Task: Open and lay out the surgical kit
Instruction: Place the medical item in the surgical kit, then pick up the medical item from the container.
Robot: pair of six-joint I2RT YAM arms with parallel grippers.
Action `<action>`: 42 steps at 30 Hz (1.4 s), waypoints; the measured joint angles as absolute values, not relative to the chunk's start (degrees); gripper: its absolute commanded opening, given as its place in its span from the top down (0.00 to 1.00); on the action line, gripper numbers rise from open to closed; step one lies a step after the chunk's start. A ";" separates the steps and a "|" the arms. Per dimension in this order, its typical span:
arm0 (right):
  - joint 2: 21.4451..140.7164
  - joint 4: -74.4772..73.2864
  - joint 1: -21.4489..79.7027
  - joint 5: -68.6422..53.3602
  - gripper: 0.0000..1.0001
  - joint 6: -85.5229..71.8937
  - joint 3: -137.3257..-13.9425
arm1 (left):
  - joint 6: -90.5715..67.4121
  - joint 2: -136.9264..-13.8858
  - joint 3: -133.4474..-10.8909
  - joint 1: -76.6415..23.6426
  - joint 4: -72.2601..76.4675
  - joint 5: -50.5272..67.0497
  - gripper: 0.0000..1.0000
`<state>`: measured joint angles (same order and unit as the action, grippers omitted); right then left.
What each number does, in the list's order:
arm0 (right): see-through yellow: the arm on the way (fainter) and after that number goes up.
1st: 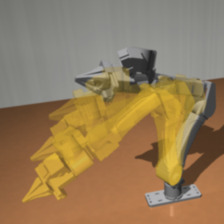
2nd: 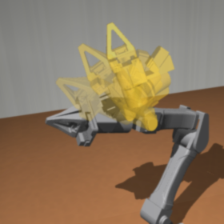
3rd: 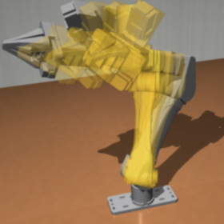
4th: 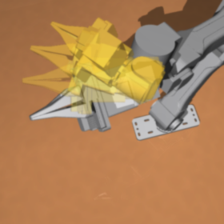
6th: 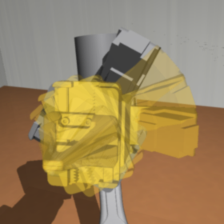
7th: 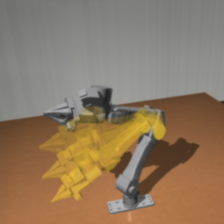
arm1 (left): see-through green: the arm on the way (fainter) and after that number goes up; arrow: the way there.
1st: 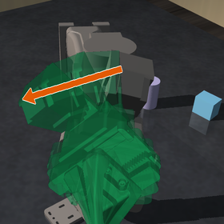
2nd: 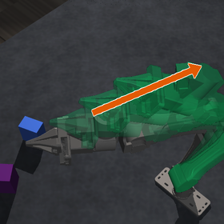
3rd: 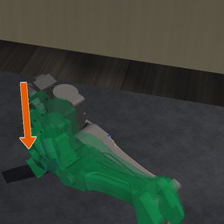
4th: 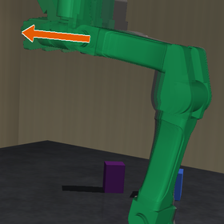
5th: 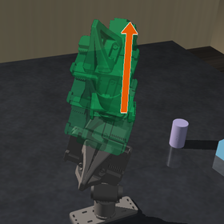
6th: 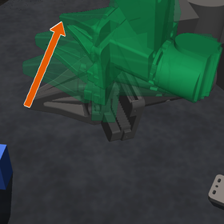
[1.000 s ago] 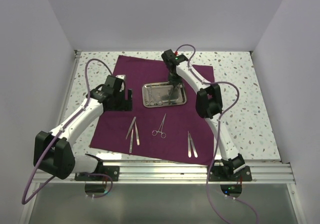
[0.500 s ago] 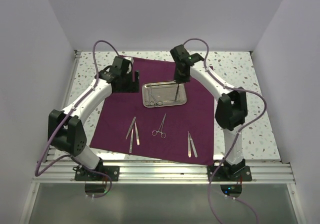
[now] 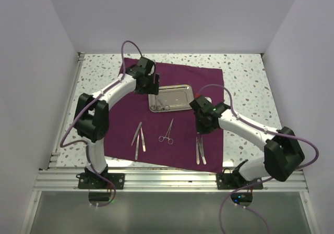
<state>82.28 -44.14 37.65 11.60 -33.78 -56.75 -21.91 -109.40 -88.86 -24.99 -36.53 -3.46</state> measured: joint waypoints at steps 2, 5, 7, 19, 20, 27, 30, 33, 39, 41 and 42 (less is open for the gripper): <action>80.51 -43.68 39.18 10.68 0.88 -34.65 -53.95 | -21.96 -111.39 -89.56 -25.43 -36.25 -3.62 0.25; 79.85 -43.20 40.40 9.58 0.48 -36.16 -52.99 | -22.00 -114.28 -90.74 -26.35 -35.86 -3.86 0.25; 79.20 -42.74 40.51 9.43 0.39 -36.18 -52.99 | -22.06 -116.16 -91.59 -27.11 -35.51 -4.05 0.27; 70.08 -46.68 40.49 11.11 0.39 -35.94 -53.89 | -23.46 -125.86 -98.24 -29.36 -34.44 -8.64 0.54; 69.89 -47.24 40.49 11.20 0.39 -35.90 -54.08 | -23.49 -126.76 -99.20 -29.41 -34.52 -9.37 0.58; 69.23 -49.67 40.49 11.55 0.40 -35.38 -55.59 | -24.53 -129.95 -103.79 -29.74 -34.94 -13.04 0.91; 69.23 -50.19 40.49 11.92 0.41 -34.94 -55.68 | -24.86 -129.97 -103.92 -29.82 -35.16 -13.76 1.00; 69.23 -50.61 40.49 12.36 0.41 -34.48 -55.83 | -24.97 -129.97 -104.05 -29.93 -35.40 -14.00 1.00; 69.60 -50.92 40.49 12.56 0.38 -33.69 -57.41 | -25.26 -129.97 -106.02 -30.09 -38.61 -14.17 1.00; 70.30 -50.87 40.49 12.60 0.38 -33.34 -58.39 | -25.80 -129.97 -108.16 -30.09 -40.42 -14.13 1.00; 70.83 -50.78 40.49 12.67 0.38 -33.26 -58.92 | -26.00 -129.95 -109.43 -30.09 -41.21 -14.13 1.00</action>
